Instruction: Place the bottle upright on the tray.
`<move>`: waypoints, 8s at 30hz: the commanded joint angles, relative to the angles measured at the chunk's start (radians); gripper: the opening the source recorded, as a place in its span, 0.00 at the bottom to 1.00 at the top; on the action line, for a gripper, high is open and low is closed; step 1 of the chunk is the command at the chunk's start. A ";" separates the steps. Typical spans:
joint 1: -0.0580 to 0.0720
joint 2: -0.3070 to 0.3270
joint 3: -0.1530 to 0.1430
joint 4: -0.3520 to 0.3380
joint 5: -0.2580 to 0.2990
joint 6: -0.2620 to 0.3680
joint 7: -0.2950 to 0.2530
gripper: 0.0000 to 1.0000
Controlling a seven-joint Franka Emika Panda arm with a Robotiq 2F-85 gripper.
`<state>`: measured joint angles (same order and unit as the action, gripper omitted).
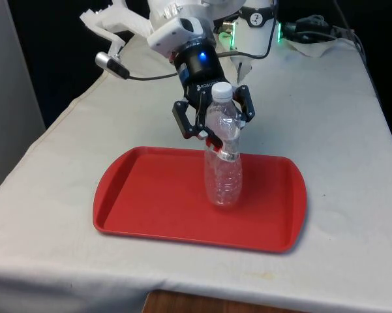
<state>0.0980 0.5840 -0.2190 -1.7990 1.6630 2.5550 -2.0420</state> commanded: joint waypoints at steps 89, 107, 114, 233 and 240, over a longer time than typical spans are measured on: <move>-0.008 0.073 -0.056 0.070 -0.053 -0.131 0.060 0.00; -0.009 0.076 -0.053 0.071 -0.047 -0.136 0.054 0.00; -0.010 0.079 -0.053 0.072 -0.048 -0.138 0.052 0.00; -0.012 -0.154 -0.119 -0.153 -0.080 -0.222 -0.025 1.00; -0.016 -0.176 -0.117 -0.163 -0.097 -0.227 -0.030 1.00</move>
<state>0.0820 0.4080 -0.3360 -1.9620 1.5660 2.3280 -2.0720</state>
